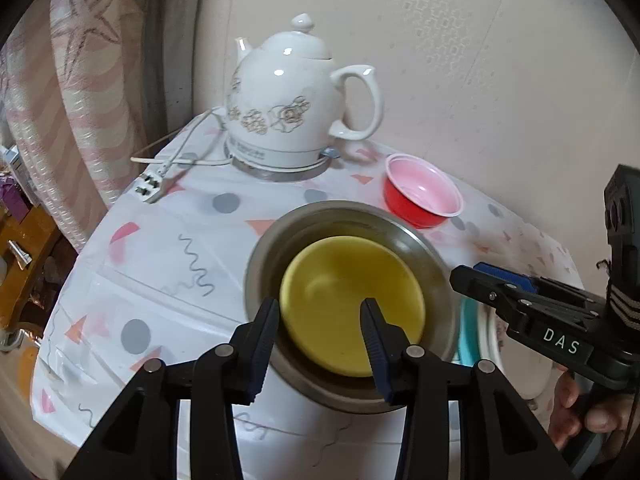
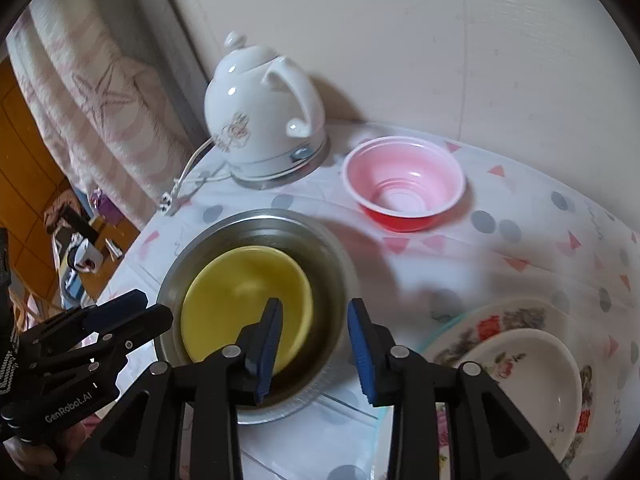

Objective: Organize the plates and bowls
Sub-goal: 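Lower the yellow bowl into the steel bowl and open both grippers, then move both grippers to the pink-and-red bowl beside the kettle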

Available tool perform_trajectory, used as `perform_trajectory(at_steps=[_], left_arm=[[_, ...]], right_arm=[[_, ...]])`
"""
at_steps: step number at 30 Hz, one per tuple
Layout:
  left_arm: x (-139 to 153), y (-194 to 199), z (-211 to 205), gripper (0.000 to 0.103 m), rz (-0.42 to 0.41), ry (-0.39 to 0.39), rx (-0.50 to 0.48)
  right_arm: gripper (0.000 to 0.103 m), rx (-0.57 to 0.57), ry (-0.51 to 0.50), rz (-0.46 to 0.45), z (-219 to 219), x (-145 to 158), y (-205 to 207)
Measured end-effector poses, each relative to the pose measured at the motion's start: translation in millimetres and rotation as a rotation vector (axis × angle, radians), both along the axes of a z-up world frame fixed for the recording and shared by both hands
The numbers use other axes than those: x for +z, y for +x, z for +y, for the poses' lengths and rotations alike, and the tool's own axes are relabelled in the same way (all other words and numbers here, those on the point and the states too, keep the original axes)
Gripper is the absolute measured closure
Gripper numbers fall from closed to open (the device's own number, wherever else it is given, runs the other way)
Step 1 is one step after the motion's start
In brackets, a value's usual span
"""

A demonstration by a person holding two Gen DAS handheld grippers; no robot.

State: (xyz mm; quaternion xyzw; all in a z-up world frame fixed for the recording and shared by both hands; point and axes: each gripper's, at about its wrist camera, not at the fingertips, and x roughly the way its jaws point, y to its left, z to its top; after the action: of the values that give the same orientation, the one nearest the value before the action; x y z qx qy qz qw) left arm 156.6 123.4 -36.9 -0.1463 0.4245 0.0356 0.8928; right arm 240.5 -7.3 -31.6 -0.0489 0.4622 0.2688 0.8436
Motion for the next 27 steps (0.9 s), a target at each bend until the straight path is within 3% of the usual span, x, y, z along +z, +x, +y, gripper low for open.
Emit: perform_trajectory(at_steps=[14,21,27], left_arm=[[8.2,26.4,-41.4,0.060,0.005,0.009,-0.087],[12.8,36.8,-51.1,0.055,0.010,0.028,-0.112],[18.1,43.3,-46.1,0.055,0.003,0.057,-0.078]], right_arm=[[0.066,-0.134,0.046,-0.007,-62.2,17.8,13.9],[0.066,-0.157,0.056,-0.009,-71.0,20.7,23.0],[0.066,-0.162,0.069,-0.034,-70.6,31.0,33.7]])
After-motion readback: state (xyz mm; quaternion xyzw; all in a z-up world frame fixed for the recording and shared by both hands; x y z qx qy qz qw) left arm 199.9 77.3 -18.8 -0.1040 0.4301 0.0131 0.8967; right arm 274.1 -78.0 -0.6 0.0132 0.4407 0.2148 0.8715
